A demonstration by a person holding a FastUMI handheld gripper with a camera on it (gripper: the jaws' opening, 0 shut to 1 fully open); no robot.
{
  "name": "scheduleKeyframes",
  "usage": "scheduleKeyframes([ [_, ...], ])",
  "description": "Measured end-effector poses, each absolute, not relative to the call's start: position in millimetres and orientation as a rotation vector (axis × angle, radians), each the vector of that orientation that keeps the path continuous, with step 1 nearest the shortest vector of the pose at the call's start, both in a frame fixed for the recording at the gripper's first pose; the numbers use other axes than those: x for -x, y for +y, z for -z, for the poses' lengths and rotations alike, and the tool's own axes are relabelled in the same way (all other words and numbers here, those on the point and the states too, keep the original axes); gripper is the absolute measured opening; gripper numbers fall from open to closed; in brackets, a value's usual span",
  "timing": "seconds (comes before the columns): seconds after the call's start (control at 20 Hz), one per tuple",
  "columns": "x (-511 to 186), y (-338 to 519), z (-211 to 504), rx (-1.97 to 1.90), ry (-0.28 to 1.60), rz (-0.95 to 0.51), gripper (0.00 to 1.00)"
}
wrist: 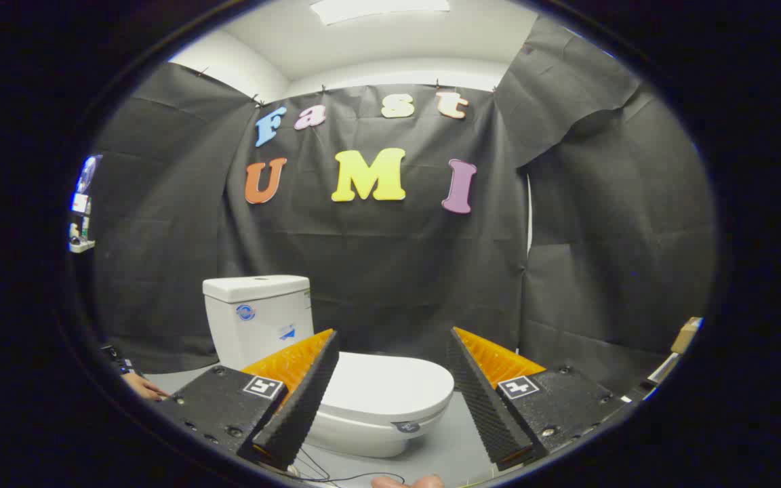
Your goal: Open the toilet lid.
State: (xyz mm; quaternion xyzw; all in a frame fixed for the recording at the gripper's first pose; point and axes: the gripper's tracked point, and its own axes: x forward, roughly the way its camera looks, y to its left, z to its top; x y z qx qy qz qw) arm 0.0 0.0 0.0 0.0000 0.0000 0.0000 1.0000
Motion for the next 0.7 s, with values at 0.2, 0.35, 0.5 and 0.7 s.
scheduleKeyframes([
  [0.2,-0.4,-11.1,-2.2,-0.010,-0.003,0.031,1.00],
  [0.35,-1.1,-17.1,-1.3,-0.024,0.000,0.047,1.00],
  [0.5,-1.5,-20.2,0.3,-0.017,0.001,0.057,1.00],
  [0.7,-2.2,-22.7,1.7,-0.010,0.005,0.069,1.00],
])
